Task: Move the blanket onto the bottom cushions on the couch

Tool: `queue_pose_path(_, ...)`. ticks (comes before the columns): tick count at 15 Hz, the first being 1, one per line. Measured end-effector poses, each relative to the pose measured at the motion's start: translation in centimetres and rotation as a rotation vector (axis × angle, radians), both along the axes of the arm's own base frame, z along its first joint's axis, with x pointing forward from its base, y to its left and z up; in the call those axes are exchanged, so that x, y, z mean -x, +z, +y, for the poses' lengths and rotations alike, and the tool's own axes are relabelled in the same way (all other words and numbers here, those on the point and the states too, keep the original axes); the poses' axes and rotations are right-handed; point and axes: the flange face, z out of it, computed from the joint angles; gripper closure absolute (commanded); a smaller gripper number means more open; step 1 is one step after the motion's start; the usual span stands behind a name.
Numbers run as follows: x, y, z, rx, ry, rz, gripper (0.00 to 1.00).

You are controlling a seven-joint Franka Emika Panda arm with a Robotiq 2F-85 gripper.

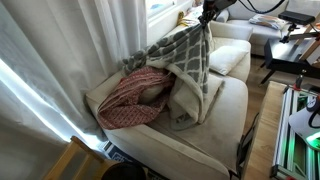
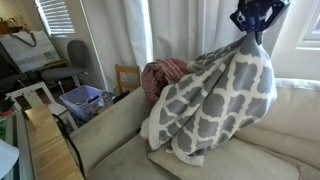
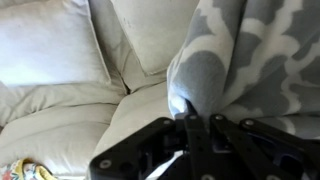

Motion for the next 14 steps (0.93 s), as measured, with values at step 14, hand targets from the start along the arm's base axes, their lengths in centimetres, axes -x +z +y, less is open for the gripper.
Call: queue_pose_path(14,2.6,1.3,-12.5,0.206,-0.299,-0.108,0.99)
